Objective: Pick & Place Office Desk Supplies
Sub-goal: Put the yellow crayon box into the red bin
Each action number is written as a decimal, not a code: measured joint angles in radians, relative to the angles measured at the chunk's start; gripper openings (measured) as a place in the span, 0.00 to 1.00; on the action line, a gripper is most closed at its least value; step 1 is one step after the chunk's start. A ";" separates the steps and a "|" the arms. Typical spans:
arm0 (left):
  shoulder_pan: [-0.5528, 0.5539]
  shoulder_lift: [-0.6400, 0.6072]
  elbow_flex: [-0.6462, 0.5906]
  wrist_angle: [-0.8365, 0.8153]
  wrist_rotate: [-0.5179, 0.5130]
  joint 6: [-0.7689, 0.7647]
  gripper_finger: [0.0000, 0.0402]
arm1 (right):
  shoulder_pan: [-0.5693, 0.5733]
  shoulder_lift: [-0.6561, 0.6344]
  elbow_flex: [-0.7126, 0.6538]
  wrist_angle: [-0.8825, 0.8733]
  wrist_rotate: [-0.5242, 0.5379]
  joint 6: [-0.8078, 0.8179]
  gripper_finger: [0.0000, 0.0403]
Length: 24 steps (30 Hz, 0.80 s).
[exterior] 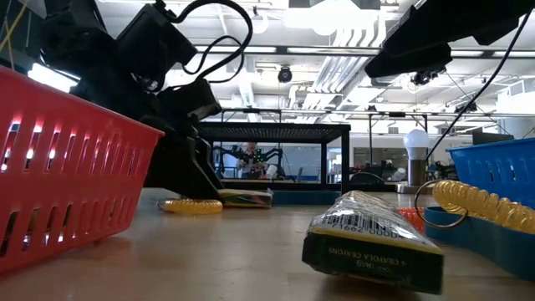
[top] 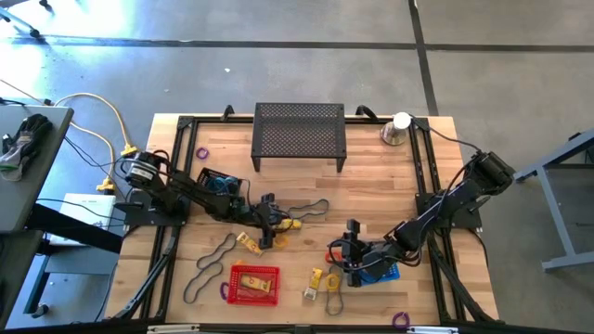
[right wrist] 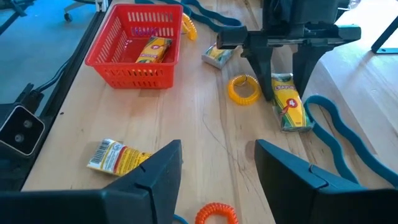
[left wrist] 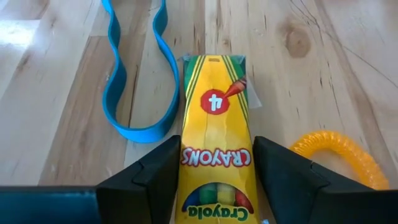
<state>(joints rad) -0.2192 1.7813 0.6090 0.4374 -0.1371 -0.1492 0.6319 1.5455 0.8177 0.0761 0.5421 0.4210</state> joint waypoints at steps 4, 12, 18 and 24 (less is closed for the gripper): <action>0.000 -0.010 -0.001 0.024 -0.001 -0.055 0.49 | 0.001 0.000 0.000 -0.013 0.000 0.000 0.48; -0.026 -0.127 -0.005 0.017 0.094 -0.066 0.49 | 0.001 0.000 0.000 -0.015 -0.019 0.000 0.48; -0.071 -0.228 -0.002 0.018 0.084 -0.088 0.49 | 0.003 0.000 0.000 -0.018 -0.024 0.000 0.48; -0.116 -0.257 -0.001 -0.071 0.010 -0.049 0.45 | 0.003 0.000 0.000 -0.015 -0.022 0.001 0.48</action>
<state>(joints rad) -0.3349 1.5239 0.6079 0.3668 -0.1268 -0.1981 0.6350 1.5459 0.8177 0.0615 0.5205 0.4218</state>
